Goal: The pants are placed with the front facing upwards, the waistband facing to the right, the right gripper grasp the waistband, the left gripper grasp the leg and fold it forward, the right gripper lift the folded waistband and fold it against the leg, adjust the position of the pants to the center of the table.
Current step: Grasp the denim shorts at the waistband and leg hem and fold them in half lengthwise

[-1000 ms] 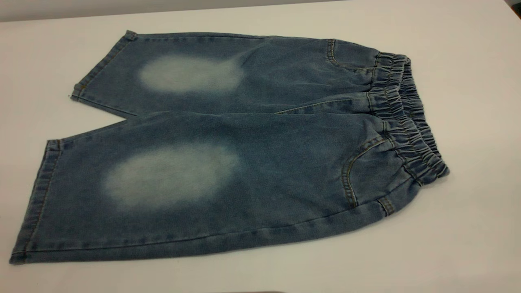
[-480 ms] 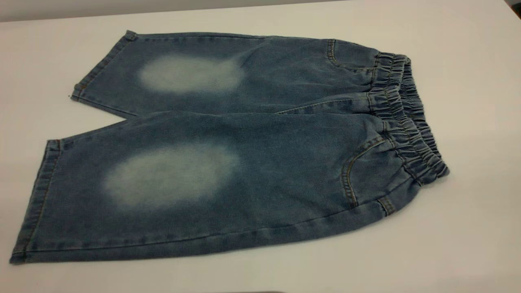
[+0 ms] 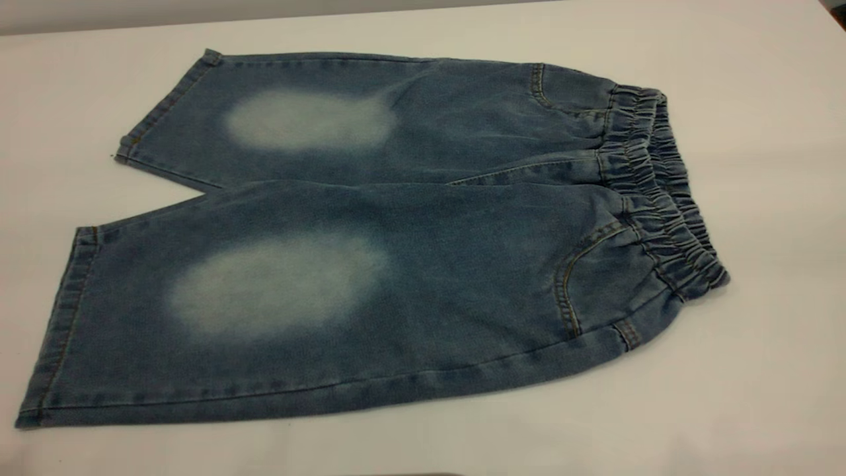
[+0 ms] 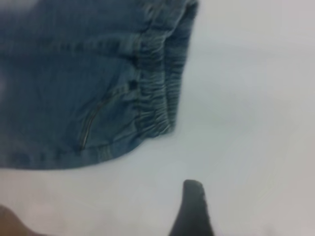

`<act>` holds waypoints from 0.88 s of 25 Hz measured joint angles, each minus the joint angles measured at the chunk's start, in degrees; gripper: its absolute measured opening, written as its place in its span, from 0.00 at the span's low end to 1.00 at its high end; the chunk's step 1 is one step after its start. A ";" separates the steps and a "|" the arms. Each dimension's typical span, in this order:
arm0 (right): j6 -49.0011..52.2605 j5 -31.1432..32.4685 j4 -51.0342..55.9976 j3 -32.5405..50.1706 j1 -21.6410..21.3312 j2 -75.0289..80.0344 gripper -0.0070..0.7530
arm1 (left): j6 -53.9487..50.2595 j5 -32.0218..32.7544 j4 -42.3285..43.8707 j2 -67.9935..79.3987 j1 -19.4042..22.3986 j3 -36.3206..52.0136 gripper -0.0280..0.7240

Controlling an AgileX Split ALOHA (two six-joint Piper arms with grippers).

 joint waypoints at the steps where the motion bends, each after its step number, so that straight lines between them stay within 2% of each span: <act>1: -0.51 -1.27 1.18 0.00 0.00 2.51 0.70 | 2.39 -0.91 -1.97 2.88 0.00 0.00 0.53; 4: -0.07 -3.60 5.38 0.00 0.00 9.99 0.74 | 8.80 -4.08 -7.96 10.59 0.00 0.00 0.60; 7: 0.36 -4.72 11.10 0.00 0.00 18.81 0.74 | 14.26 -7.86 -13.10 17.74 0.00 0.00 0.68; 9: -3.21 -5.77 16.38 0.00 0.00 25.30 0.73 | 17.45 -9.60 -15.72 22.65 0.00 0.00 0.71; 15: -20.90 -13.20 36.68 -0.09 0.00 41.45 0.70 | 22.87 -11.97 -19.82 34.24 -1.36 -0.06 0.72; 22: -33.08 -21.06 48.57 -0.53 0.00 58.12 0.70 | 23.45 -16.87 -20.55 44.03 -6.56 -0.17 0.72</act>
